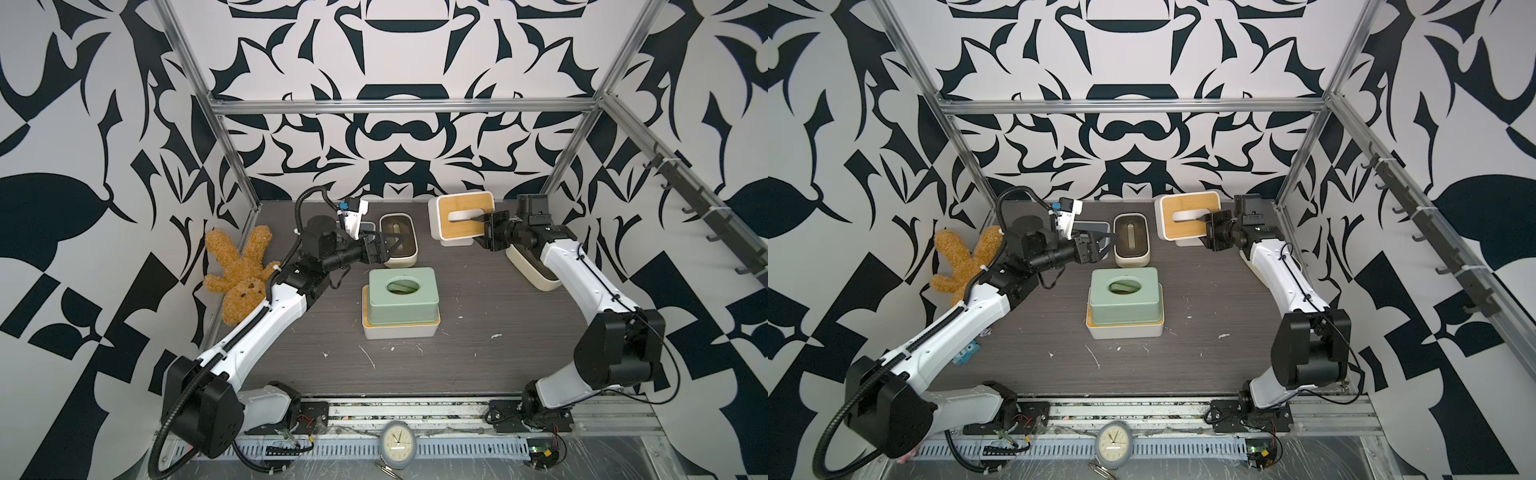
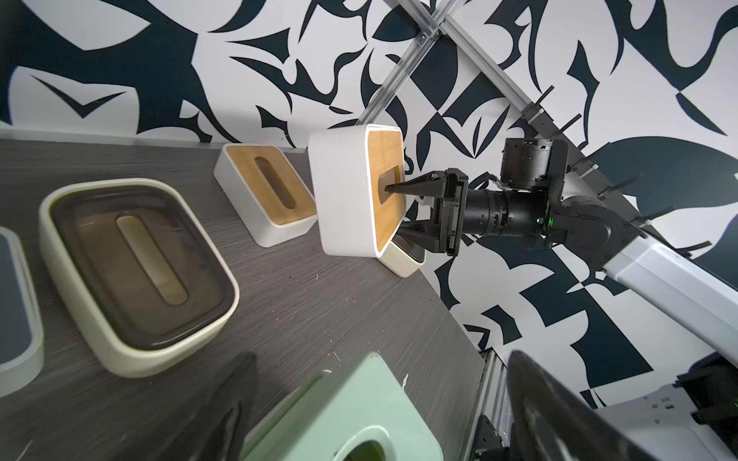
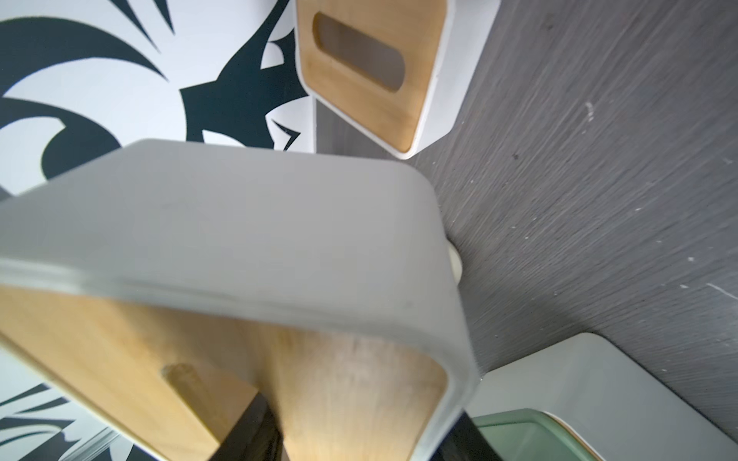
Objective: Stack the tissue boxes
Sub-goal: Pick up the tissue box from the center of the board.
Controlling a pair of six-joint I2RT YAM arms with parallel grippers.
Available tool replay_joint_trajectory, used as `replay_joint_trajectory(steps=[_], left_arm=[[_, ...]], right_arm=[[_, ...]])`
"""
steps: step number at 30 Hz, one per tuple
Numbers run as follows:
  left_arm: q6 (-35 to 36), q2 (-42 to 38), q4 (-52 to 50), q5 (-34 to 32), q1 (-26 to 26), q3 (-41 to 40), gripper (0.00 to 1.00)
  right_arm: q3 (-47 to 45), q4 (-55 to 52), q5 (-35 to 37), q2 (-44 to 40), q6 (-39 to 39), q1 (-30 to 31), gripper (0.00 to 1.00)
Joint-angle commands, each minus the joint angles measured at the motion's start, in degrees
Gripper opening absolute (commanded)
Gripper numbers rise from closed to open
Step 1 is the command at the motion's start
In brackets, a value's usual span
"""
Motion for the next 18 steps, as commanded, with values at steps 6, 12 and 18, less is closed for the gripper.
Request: replay_joint_trajectory(steps=[6,12,18], left_arm=[[1.85,10.30,4.62,3.80,-2.30,10.33,0.99],[2.67,15.24,3.49,5.79,-3.53,15.87,0.99],[3.43,17.48,3.07,4.56,-3.55,17.54,0.99]], right_arm=[[2.90,11.70,-7.15,-4.28,4.47,2.90,0.22],[3.25,13.05,-7.57,-3.98,6.04,3.84,0.23],[3.66,14.98,-8.61,-3.55,6.97,4.53,0.23]])
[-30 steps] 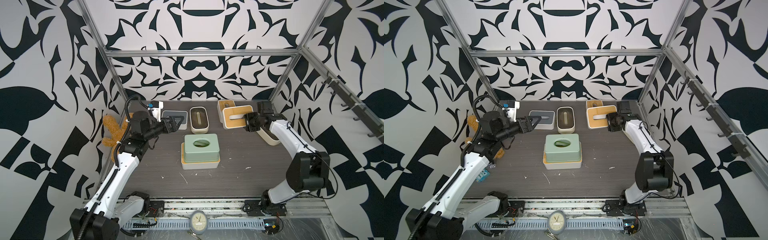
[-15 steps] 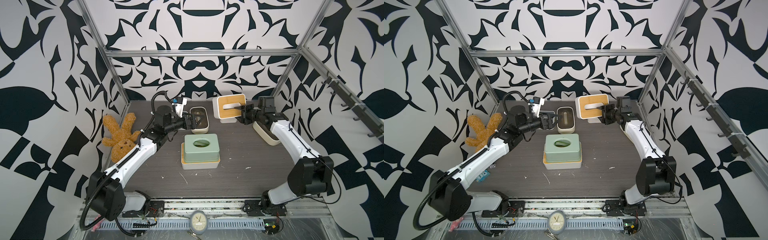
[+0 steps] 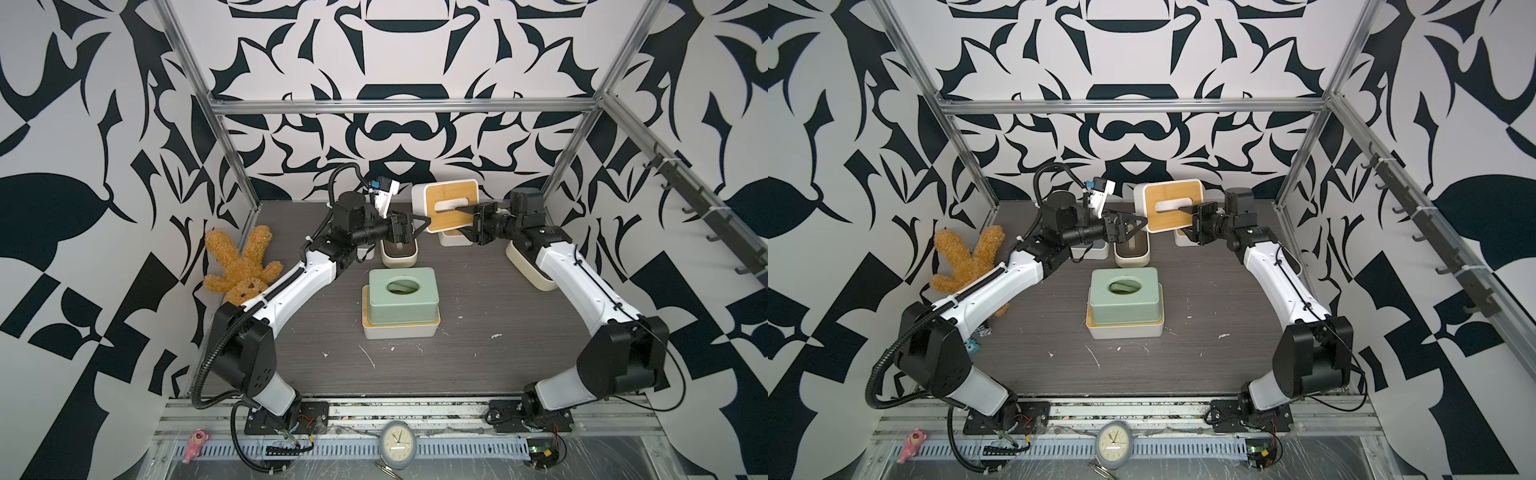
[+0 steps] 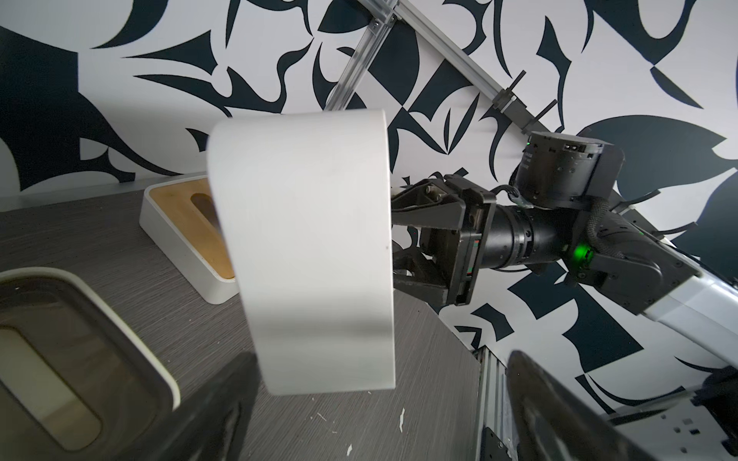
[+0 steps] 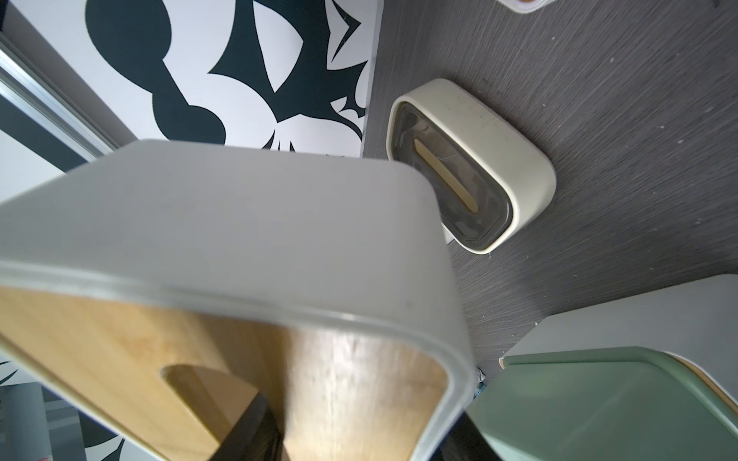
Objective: Stack the tissue boxes
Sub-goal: Pick up the tissue box from the center of the board.
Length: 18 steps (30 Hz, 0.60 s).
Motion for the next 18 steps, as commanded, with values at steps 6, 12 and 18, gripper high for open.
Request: replay_joint_trajectory(steps=[6,12,18], left_arm=[[1.37,3.80,-1.49,2.19,-0.09,5.23,0.99],[-0.56,5.25,-2.06,3.81,-0.06,6.79,0.99],[-2.28,6.07,-2.63,3.71,-0.27,6.94,0.99]], right_arm=[[2.45,8.19,-2.57,-1.70,1.36,0.71,0.23],[2.17,9.42,-2.24,-0.90,2.15,1.03,0.23],[1.39,9.84,-1.77,-0.68,2.28,1.18,0.23]])
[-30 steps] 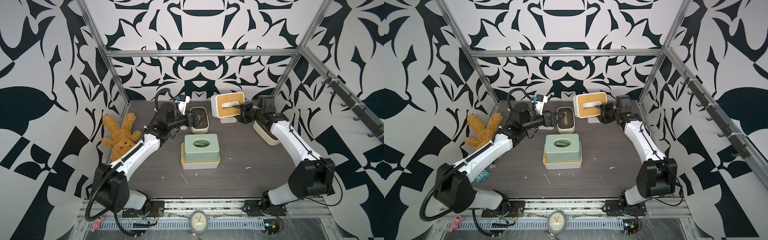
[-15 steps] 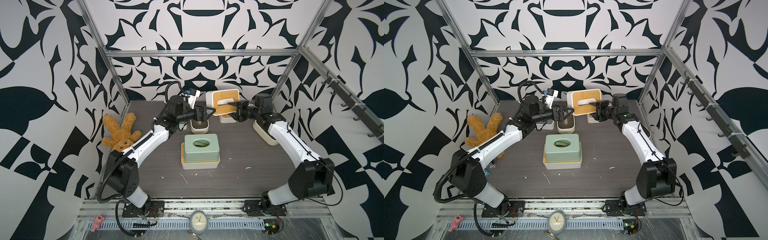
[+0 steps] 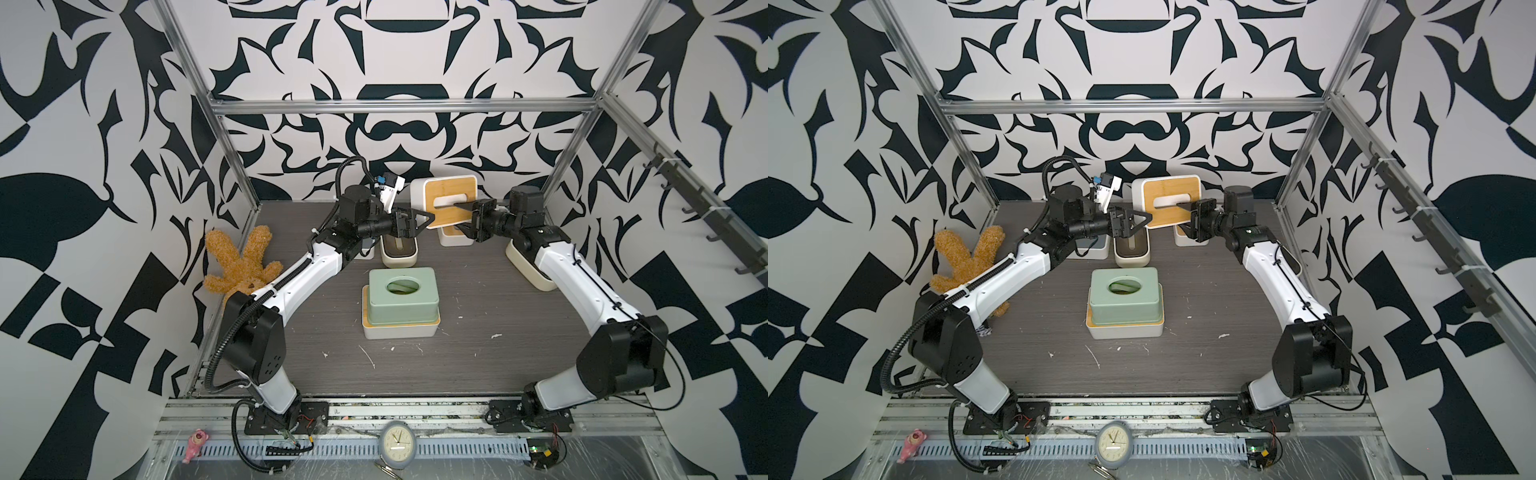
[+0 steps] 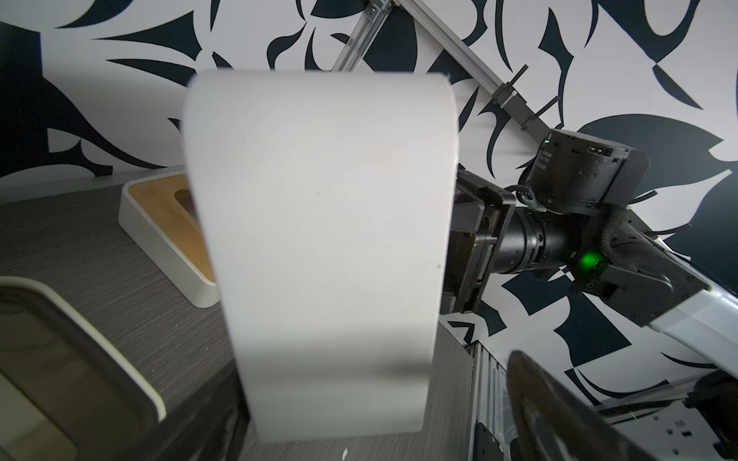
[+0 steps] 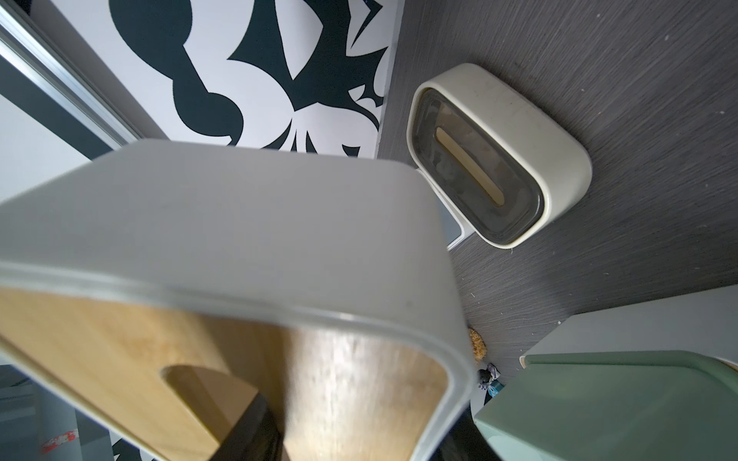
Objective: Stack the tissue boxes
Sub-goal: Pick up the tissue box from the center of the board.
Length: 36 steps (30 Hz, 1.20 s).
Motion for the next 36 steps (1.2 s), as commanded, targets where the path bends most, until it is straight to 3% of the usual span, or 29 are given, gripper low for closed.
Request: replay_joint_trajectory(steps=[1,20,29,36], left_arm=[[-1.40,1.51,-0.60,0.67,-0.31,1.75,0.99],[-2.11,1.09,-1.64,-3.53,-1.47,1.00,0.86],[-4.07,0.14,-1.36,-5.60,-2.02,-0.15,0.65],[-9.05,-1.66,4.59,-6.94,-2.03,-2.80,0.43]], right_arm=[[1.34,6.86,-1.03,-0.86,0.61,0.54,0.23],[-0.16,6.51,0.29,-1.44,0.86,0.55,0.23],[-0.73,6.59,0.29,-1.52,0.78,0.61,0.23],[-0.86,5.36,1.16,-2.22,-0.52,0.62,0.26]])
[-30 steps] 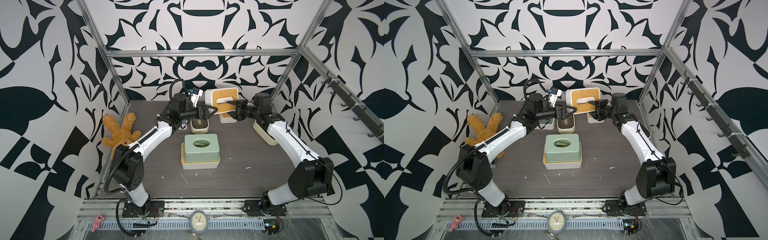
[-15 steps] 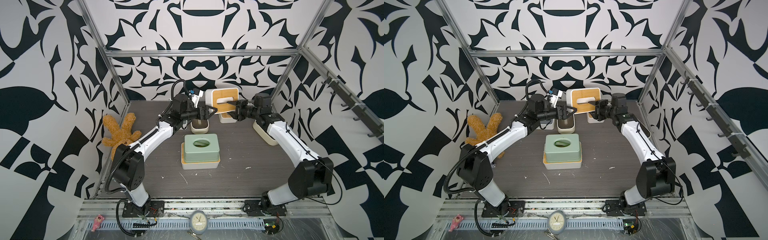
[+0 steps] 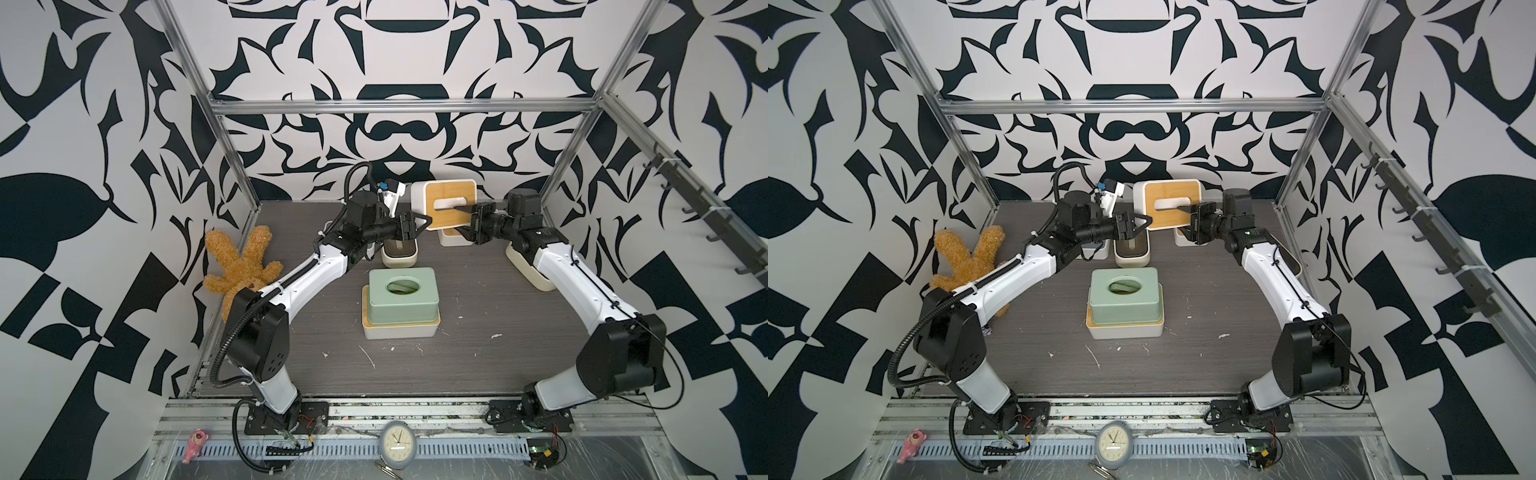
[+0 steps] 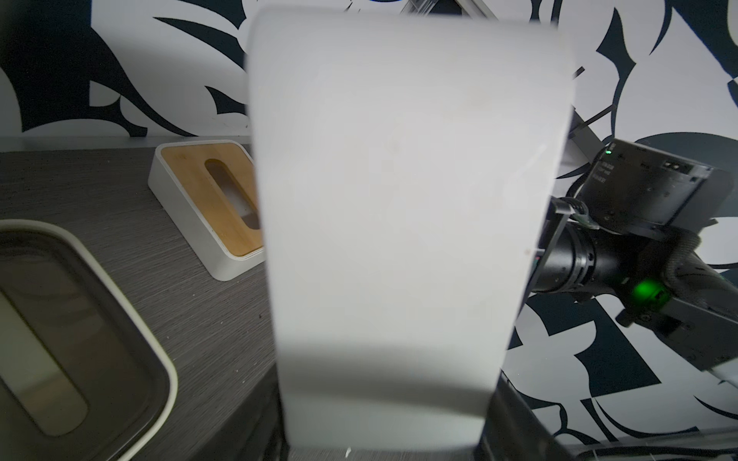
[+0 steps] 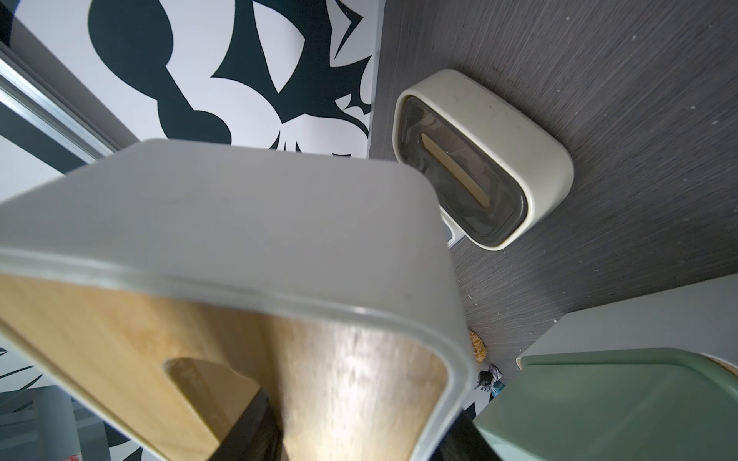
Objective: Stack the tissue boxes
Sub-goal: Pick up the tissue box from the center of the board.
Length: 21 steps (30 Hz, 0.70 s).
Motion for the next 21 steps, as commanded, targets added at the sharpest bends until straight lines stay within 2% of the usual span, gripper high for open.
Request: replay_joint_trajectory(steps=[1,5,10,12,16,21], left_arm=[[-6.14,-2.91,4.42,-1.19,-0.22,-1.03,0.41],[-9.08,-3.60,8.37,-1.31,-0.24,-3.00,0.35],[-13.02,-4.95,12.50,-1.56,-0.08,-4.95,0.34],[-13.75,-5.83,15.69,-2.40,-0.03,-6.68,0.34],[-17.88,-7.43,20.96,-2.96,1.78,-9.15,0.31],[-17.92,-9.19,19.40,-3.91,3.49,-8.54,0.29]], right_arm=[[0.56,5.82,-0.04,-2.43,-2.37,0.32,0.28],[0.70,5.76,0.05,-2.74,-3.24,0.32,0.35],[0.63,5.88,0.08,-2.76,-4.88,0.38,0.46],[0.69,5.11,0.77,-2.78,-5.53,0.32,0.53],[1.44,6.11,0.50,-2.31,-6.44,0.39,0.60],[3.06,6.47,-0.07,-2.10,-8.73,0.38,0.70]])
